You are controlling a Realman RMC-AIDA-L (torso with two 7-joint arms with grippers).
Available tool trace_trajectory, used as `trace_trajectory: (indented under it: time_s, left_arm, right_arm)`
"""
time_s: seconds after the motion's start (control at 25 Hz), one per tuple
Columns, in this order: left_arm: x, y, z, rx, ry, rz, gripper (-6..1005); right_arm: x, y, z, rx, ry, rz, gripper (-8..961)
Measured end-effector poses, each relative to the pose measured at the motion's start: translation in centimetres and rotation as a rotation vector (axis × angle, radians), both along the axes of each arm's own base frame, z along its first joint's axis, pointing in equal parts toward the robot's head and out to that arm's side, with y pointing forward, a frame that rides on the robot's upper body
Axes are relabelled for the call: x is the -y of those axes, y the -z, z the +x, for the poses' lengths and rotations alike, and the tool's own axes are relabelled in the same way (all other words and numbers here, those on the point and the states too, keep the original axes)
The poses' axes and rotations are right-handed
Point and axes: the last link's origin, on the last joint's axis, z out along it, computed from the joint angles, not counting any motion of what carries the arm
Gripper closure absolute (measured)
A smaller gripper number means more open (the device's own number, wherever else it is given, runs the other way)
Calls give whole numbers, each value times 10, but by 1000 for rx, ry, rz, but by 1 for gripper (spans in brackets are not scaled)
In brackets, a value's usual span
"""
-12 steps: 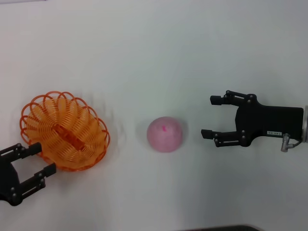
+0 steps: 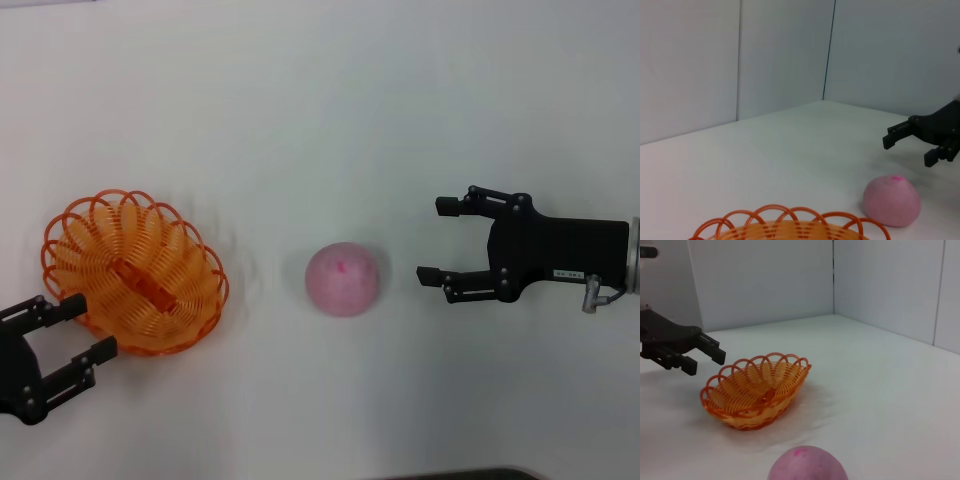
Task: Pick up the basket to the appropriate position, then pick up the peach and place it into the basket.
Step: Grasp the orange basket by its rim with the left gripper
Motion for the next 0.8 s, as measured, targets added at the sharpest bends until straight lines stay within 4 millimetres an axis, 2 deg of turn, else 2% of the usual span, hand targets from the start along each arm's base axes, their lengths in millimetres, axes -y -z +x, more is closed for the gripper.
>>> trace_trajectory:
  time_s: [0.36, 0.6, 0.8]
  left_arm:
    - [-13, -9, 1, 77, -110, -5, 420]
    - [-39, -28, -1, 171, -357, -133, 420]
    - [-54, -37, 5, 187, -397, -163, 419]
  right_arm:
    - [-1, 0, 0, 1, 0, 1, 12]
    - [-2, 0, -1, -1, -1, 3, 12]
    - [-2, 0, -1, 0, 0, 2, 12]
